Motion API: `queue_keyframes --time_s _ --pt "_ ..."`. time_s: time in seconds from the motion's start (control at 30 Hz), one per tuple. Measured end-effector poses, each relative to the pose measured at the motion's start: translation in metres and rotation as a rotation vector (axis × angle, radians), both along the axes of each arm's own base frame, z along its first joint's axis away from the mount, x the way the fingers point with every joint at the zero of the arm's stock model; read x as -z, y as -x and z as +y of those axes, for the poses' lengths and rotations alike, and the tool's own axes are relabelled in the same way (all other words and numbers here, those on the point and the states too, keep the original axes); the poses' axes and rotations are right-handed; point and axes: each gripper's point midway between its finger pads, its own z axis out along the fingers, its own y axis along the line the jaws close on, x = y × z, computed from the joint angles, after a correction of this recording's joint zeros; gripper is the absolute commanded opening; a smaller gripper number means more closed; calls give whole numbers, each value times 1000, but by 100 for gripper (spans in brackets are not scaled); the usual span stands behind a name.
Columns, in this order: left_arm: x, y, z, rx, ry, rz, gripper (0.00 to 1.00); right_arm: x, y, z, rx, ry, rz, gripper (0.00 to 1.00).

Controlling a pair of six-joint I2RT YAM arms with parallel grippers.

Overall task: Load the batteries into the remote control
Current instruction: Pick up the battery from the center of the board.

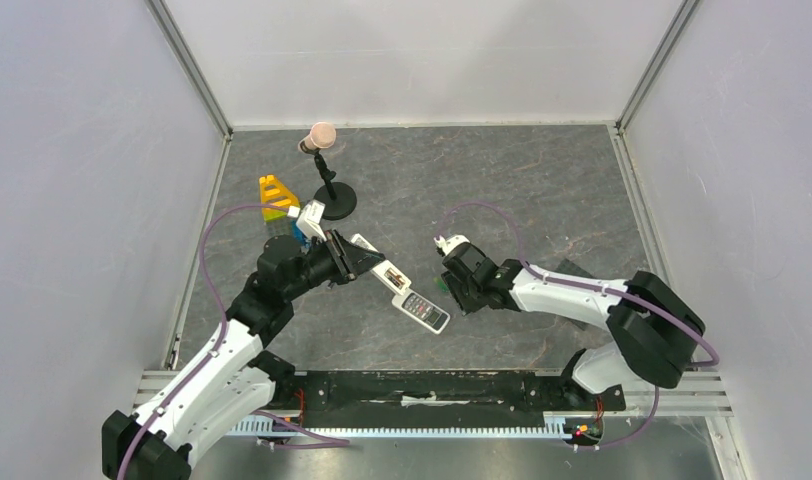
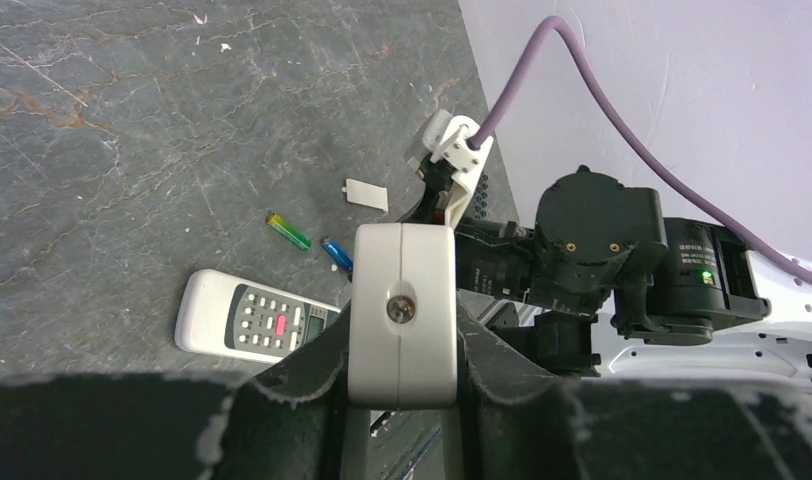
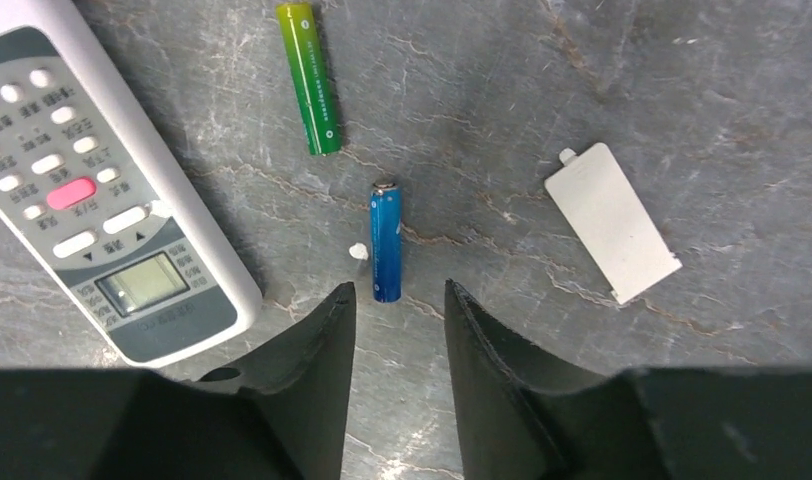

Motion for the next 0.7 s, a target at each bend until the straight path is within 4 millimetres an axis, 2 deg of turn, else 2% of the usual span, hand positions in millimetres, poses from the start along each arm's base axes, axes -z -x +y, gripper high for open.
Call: queue_keyframes --time_s 0.27,0.33,0.47,0.7 --pt "1 0 0 2 -6 -3 2 13 0 1 -23 -2 62 36" --pt "1 0 0 2 -6 -3 2 14 0 2 -32 -5 73 30" --pt "1 0 0 2 -6 -2 2 15 1 8 -52 -34 109 2" --pt "1 0 0 3 -6 -3 2 14 0 11 -45 -56 139 0"
